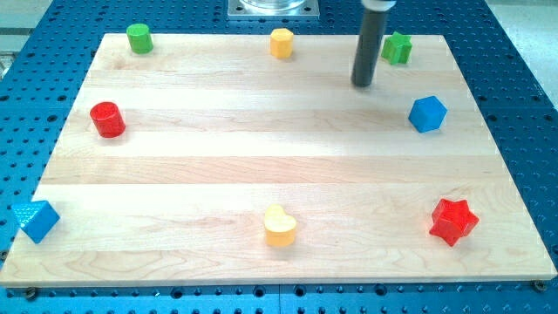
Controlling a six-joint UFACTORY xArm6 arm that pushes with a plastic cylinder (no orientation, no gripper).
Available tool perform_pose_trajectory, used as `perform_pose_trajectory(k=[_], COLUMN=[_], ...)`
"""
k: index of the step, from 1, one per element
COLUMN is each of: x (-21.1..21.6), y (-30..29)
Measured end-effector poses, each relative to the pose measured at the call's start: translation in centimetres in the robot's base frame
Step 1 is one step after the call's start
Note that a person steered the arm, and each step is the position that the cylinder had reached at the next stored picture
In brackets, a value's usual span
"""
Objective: Move the green star diagonally top left to the blue cube
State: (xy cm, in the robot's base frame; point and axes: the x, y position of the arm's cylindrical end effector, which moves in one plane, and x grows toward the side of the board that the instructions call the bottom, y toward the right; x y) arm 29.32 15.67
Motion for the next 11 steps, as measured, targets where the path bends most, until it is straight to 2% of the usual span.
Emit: perform_pose_trajectory(k=[1, 3, 4, 5, 6, 7, 8, 11], x=[-0.8, -7.5, -8.8, -6.3, -4.6, -6.0, -2.9, -1.7], y=[9.3, 11.0, 10.2, 3.7, 0.4, 3.8, 4.9, -2.2])
